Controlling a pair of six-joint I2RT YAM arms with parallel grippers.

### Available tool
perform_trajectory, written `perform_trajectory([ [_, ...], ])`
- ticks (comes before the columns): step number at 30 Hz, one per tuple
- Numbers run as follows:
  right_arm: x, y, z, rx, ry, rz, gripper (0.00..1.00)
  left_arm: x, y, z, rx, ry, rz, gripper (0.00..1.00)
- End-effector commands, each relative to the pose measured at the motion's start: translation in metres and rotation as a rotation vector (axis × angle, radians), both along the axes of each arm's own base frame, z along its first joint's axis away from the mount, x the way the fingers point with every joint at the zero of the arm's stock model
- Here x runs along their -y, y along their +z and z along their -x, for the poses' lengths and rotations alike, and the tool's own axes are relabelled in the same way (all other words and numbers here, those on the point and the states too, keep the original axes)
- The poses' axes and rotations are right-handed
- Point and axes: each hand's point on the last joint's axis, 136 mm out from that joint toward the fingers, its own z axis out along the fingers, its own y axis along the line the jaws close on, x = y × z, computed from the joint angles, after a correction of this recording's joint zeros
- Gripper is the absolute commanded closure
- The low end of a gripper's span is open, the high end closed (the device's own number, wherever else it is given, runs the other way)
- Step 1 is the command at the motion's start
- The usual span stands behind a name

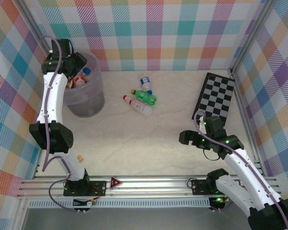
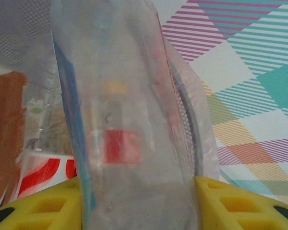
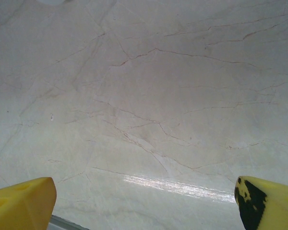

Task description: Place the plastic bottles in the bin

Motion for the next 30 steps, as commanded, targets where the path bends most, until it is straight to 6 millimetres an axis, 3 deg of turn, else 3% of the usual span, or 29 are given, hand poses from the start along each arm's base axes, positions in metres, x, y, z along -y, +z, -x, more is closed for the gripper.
perform_trajectory([
  [1,0.002,0.005,0.001,0.004,-0.014,-0.004,0.05,-0.006,-0.015,0.006,-0.070,-0.007,-0.032,0.55],
  [4,0.002,0.006,-0.001,0.009,-0.011,-0.001,0.05,-0.006,-0.023,0.006,-0.084,-0.011,-0.037,0.48],
  [6,0.002,0.005,-0.002,0.007,-0.009,0.000,0.05,-0.005,-0.025,0.007,-0.087,-0.022,-0.038,0.36],
  [11,0.000,0.004,-0.003,0.005,-0.006,-0.009,0.05,-0.001,-0.025,0.008,-0.092,-0.060,-0.050,0.21],
  [19,-0.003,0.004,-0.006,0.007,-0.006,-0.018,0.05,-0.001,-0.009,0.018,-0.081,-0.094,-0.091,0.18],
  [30,-0.005,0.010,-0.012,0.031,-0.002,-0.025,0.05,-0.021,0.027,0.052,-0.086,-0.071,-0.266,0.14],
])
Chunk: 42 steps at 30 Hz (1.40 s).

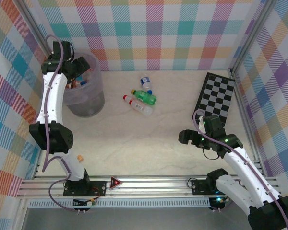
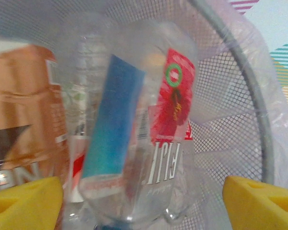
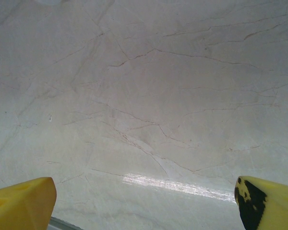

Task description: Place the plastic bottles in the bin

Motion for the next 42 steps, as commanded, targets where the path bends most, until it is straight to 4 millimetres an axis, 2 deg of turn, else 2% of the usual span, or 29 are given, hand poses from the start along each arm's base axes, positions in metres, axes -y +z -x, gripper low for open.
perform_trajectory([
  [1,-0.003,0.012,-0.008,0.037,-0.002,-0.026,0.05,-0.012,0.037,0.025,0.036,0.002,-0.092,0.14],
  [4,-0.004,0.013,-0.010,0.041,0.000,-0.026,0.05,-0.013,0.047,0.033,0.054,0.002,-0.103,0.14],
  [10,-0.006,0.014,-0.013,0.042,0.005,-0.034,0.05,0.000,0.065,0.047,0.095,-0.037,-0.067,0.17],
  [13,-0.008,0.015,-0.015,0.049,0.007,-0.041,0.04,0.020,0.071,0.060,0.108,-0.081,-0.060,0.17],
  [17,-0.009,0.015,-0.017,0.047,0.010,-0.041,0.05,0.048,0.084,0.083,0.161,-0.120,-0.046,0.18],
  [23,-0.009,0.018,-0.018,0.050,0.014,-0.034,0.05,0.086,0.092,0.122,0.246,-0.155,0.010,0.21],
  [27,-0.007,0.017,-0.018,0.044,0.010,-0.022,0.04,0.125,0.072,0.136,0.243,-0.201,0.104,0.21],
  [31,-0.007,0.016,-0.018,0.036,0.004,-0.023,0.04,0.160,0.042,0.135,0.225,-0.224,0.245,0.20],
  [33,-0.007,0.016,-0.017,0.036,0.001,-0.026,0.04,0.175,0.020,0.131,0.219,-0.212,0.312,0.20],
  [38,-0.006,0.019,-0.015,0.036,0.000,-0.029,0.04,0.195,-0.034,0.113,0.192,-0.126,0.433,0.18],
  [42,-0.005,0.020,-0.013,0.034,-0.004,-0.026,0.04,0.223,-0.071,0.095,0.160,-0.095,0.489,0.17],
])
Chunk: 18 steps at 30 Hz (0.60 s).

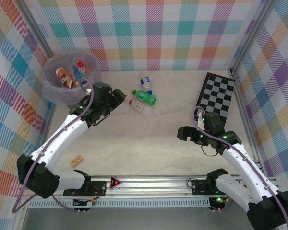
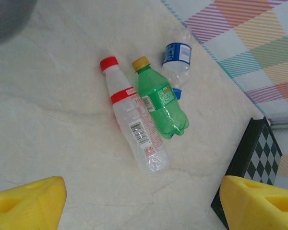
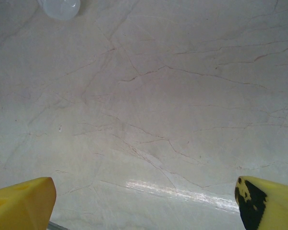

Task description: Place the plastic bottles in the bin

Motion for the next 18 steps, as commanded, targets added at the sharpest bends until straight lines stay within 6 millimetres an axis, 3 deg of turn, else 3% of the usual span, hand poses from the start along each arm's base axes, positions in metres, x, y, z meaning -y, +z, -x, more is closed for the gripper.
perform_trajectory([
  [1,0.001,0.012,0.001,0.017,-0.011,-0.014,0.04,0.031,-0.002,-0.026,0.056,0.053,0.131,0.17],
  [8,0.002,0.011,0.005,0.007,-0.018,-0.018,0.04,0.085,-0.083,-0.059,-0.079,0.044,0.210,0.16],
  [18,0.006,0.010,0.009,0.006,-0.026,-0.005,0.04,0.125,-0.150,-0.076,-0.178,0.075,0.247,0.16],
])
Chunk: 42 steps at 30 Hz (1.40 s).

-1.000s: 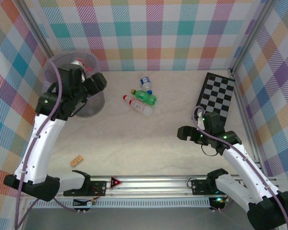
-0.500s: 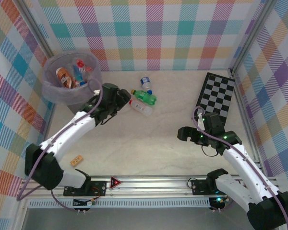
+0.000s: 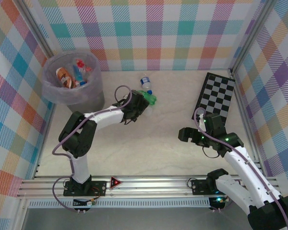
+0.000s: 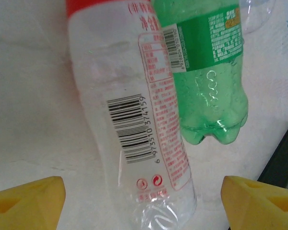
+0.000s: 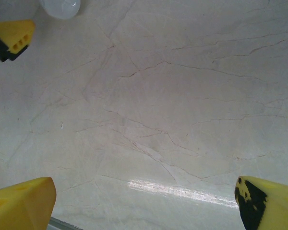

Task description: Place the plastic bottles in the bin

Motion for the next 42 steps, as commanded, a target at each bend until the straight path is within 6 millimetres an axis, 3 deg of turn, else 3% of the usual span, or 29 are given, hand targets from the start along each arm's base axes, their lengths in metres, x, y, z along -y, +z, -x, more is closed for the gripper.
perform_trajectory([
  [1,0.003,0.005,0.002,0.001,-0.014,0.003,0.04,0.017,0.001,-0.012,0.018,0.029,0.079,0.17],
  [4,0.005,0.004,0.003,0.003,-0.014,0.007,0.04,0.020,-0.008,-0.014,0.005,0.029,0.072,0.20],
  [16,0.004,0.001,0.004,0.000,-0.013,0.001,0.04,0.022,-0.023,-0.022,-0.011,0.015,0.017,0.49],
  [22,0.005,0.000,0.005,0.001,-0.015,0.003,0.04,0.020,-0.013,-0.019,0.002,0.003,0.002,0.54],
  [28,0.002,-0.001,0.001,0.002,-0.010,-0.008,0.04,0.021,0.034,-0.013,0.078,-0.078,-0.057,0.53],
  [35,-0.008,0.004,-0.011,0.008,0.013,-0.031,0.04,0.026,0.113,0.006,0.174,-0.284,-0.154,0.52],
  [42,-0.012,0.005,-0.019,0.012,0.024,-0.037,0.04,-0.005,0.202,0.031,0.257,-0.467,-0.244,0.53],
])
